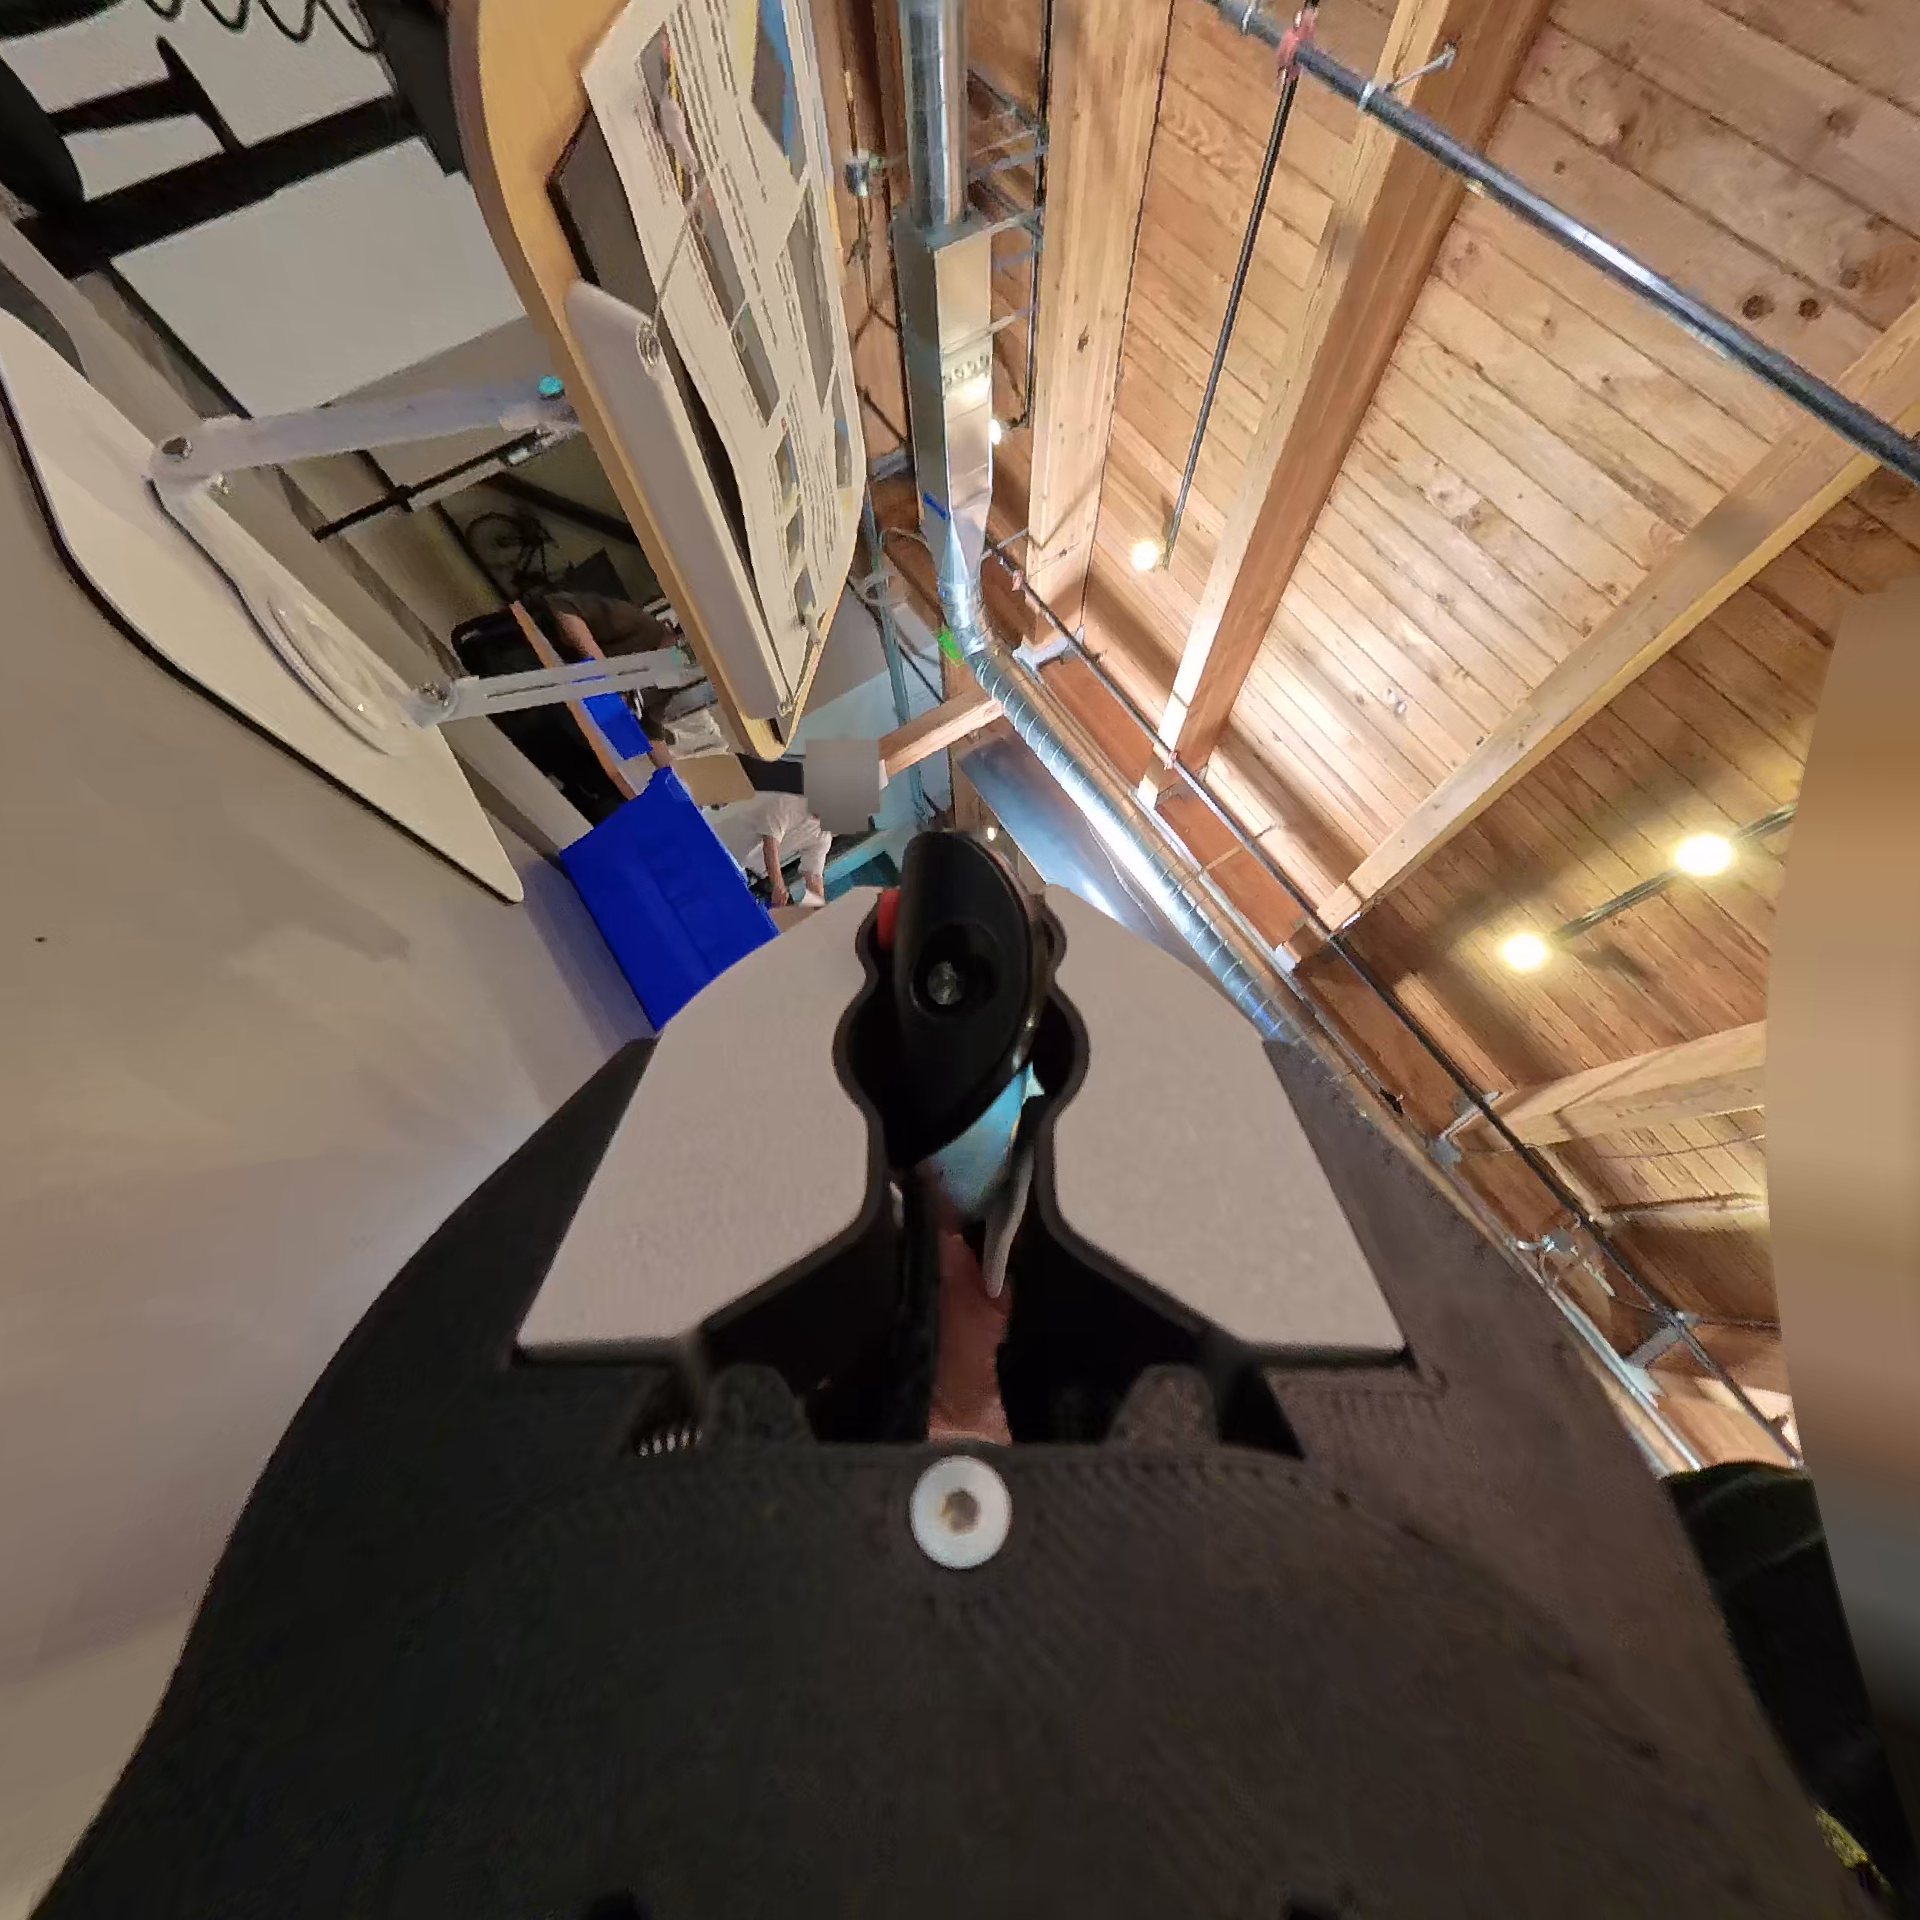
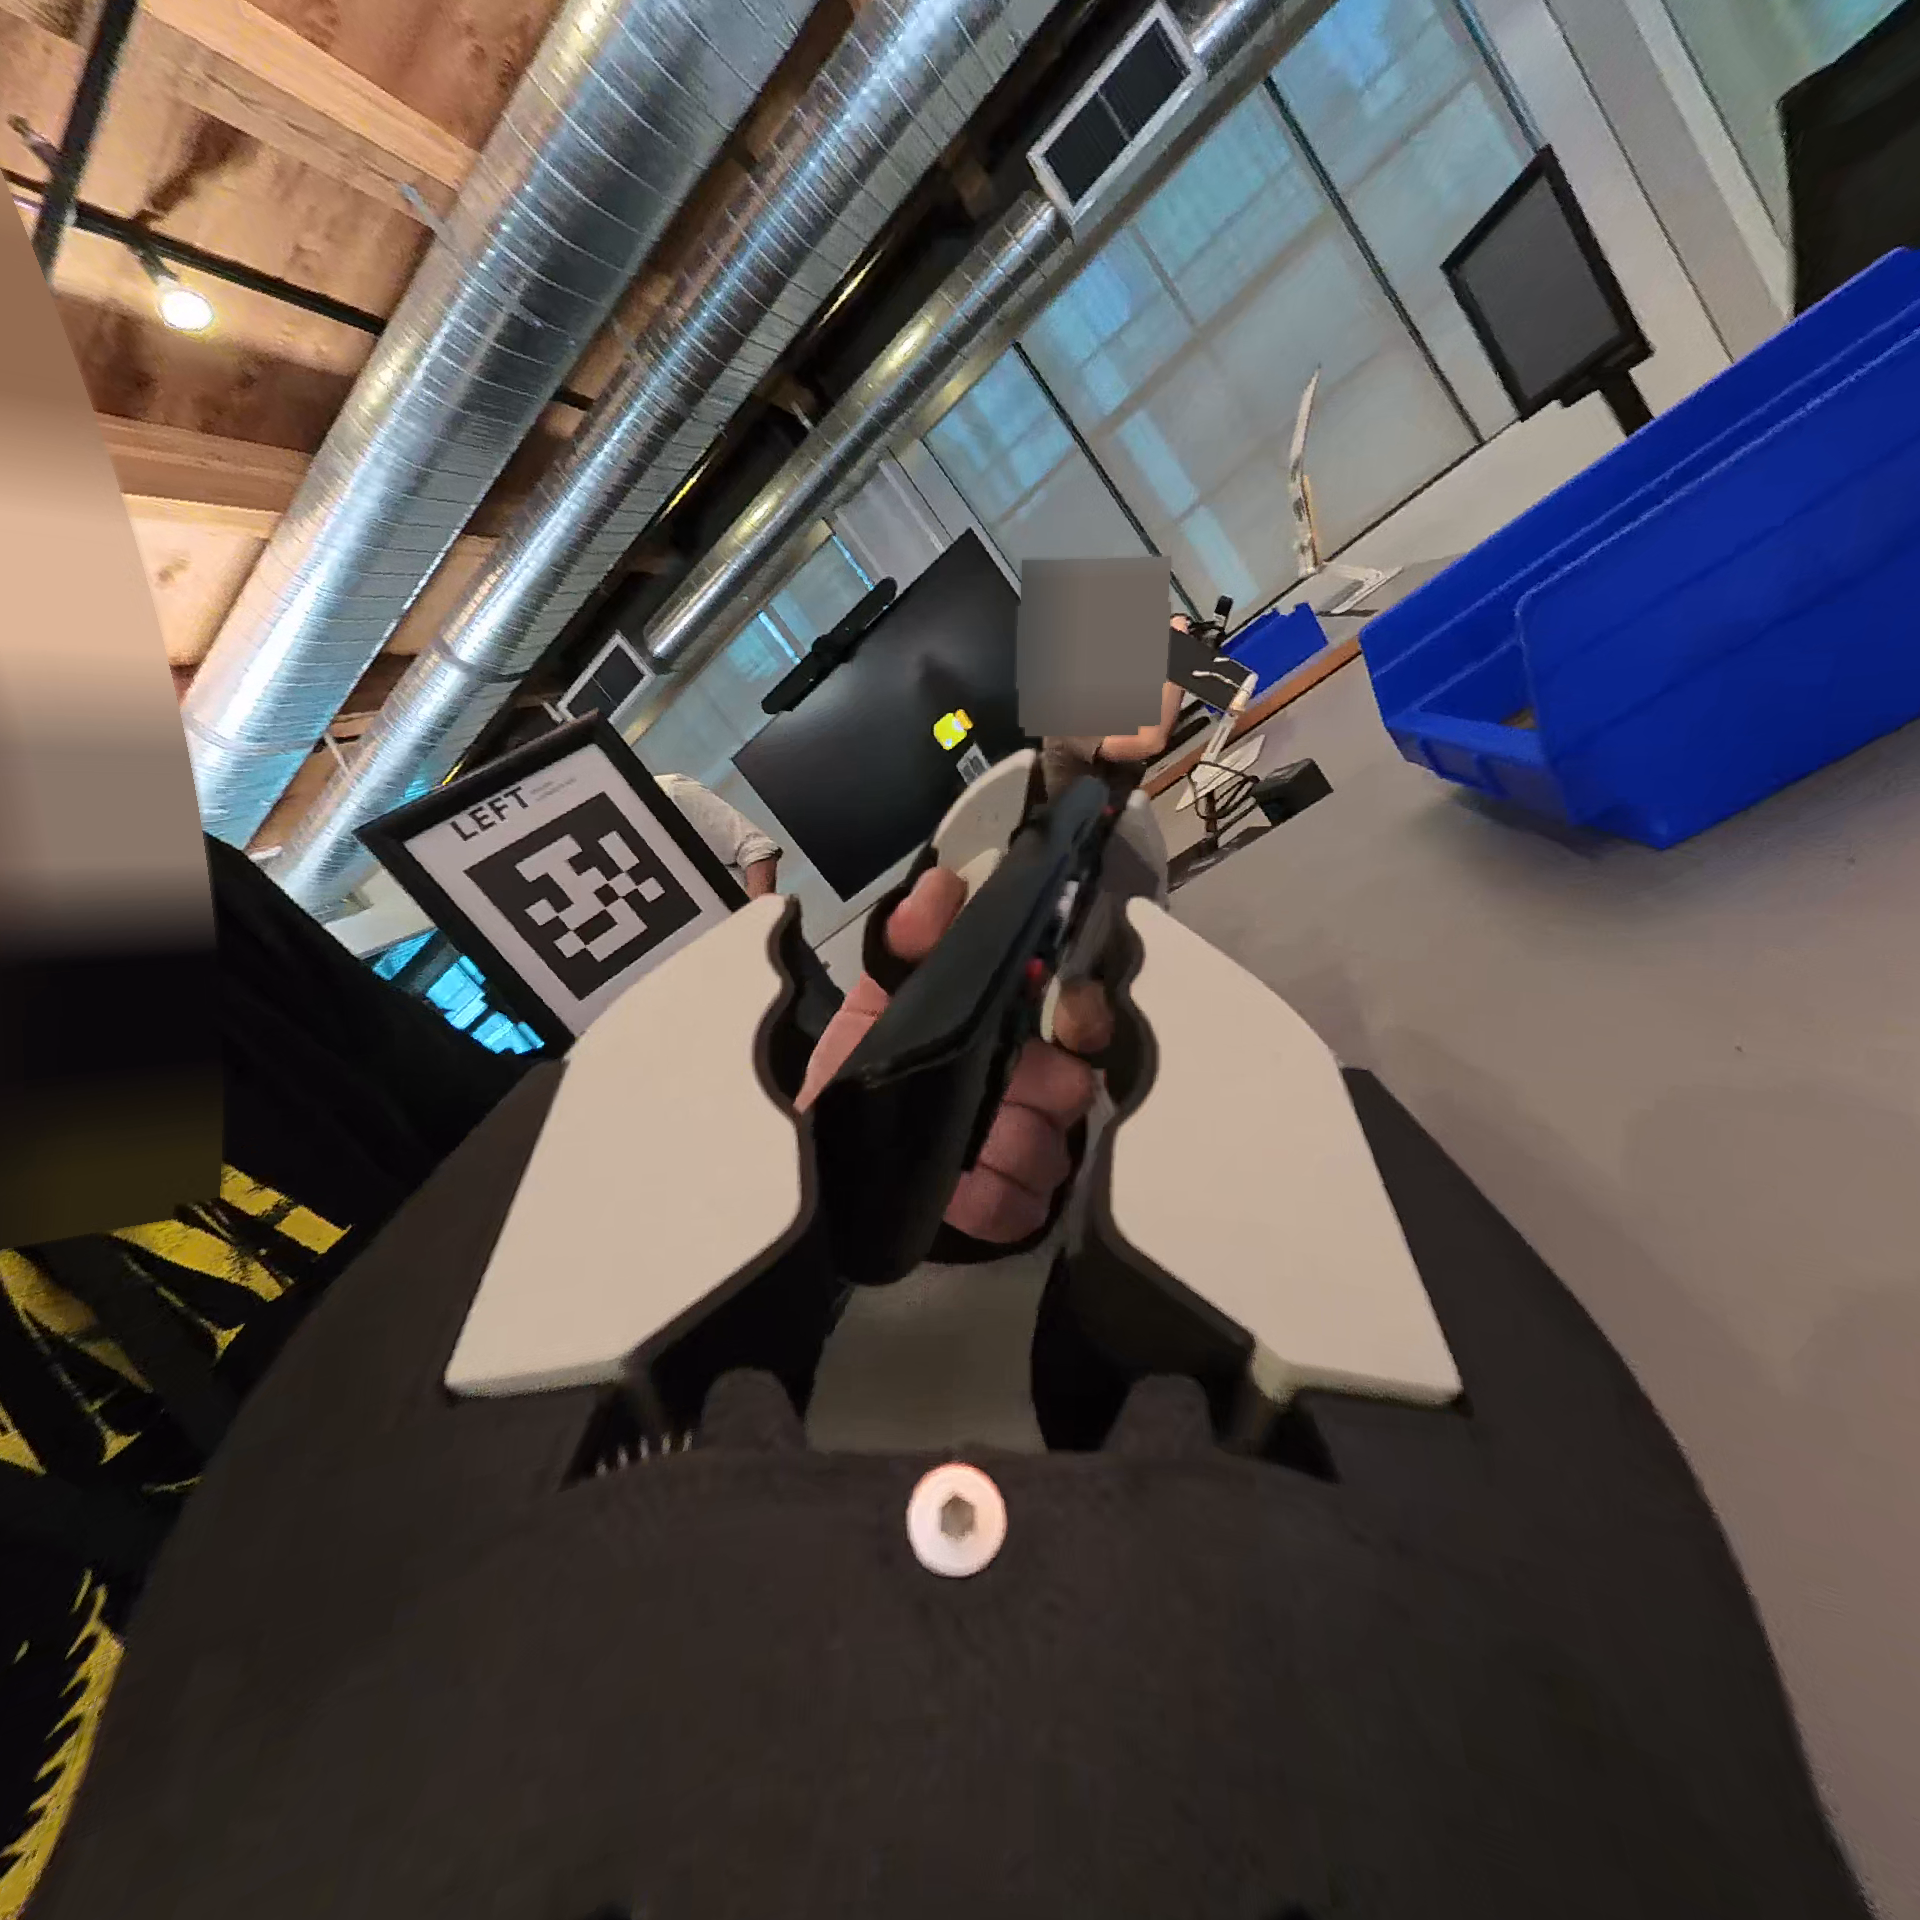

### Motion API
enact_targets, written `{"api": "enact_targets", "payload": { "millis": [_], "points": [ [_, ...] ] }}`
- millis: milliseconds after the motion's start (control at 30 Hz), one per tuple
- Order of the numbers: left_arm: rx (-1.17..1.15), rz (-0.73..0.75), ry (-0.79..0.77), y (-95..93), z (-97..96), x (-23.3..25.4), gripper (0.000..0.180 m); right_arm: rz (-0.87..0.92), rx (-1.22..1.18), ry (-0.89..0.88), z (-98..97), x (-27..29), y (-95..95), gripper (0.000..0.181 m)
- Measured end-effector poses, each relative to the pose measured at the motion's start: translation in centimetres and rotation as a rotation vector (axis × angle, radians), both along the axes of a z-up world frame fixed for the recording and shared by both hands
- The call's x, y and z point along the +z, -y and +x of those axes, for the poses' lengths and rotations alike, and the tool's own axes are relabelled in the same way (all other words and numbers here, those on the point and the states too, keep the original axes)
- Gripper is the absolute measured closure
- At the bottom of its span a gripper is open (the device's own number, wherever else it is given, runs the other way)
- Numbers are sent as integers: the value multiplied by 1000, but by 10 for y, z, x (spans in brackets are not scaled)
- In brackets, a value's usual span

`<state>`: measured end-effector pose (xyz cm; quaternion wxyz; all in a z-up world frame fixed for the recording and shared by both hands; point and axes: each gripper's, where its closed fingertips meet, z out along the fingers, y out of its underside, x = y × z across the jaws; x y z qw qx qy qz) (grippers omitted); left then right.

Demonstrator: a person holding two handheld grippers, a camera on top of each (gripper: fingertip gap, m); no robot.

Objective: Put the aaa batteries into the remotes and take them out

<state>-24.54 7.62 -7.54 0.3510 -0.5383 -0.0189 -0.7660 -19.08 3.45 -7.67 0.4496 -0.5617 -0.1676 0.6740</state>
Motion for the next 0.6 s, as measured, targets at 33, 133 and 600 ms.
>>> {"api": "enact_targets", "payload": {
  "millis": [33,133,600],
  "points": [
    [-15,5,-13,1,2,0,155,3,-3,-17,1,2,1,127],
    [-35,-9,-23,3,7,-4,155,21,10,-30,0,5,4,135],
    [-42,-13,50,6,10,-3,155,95,109,-217,-6,17,23,116]
  ]
}}
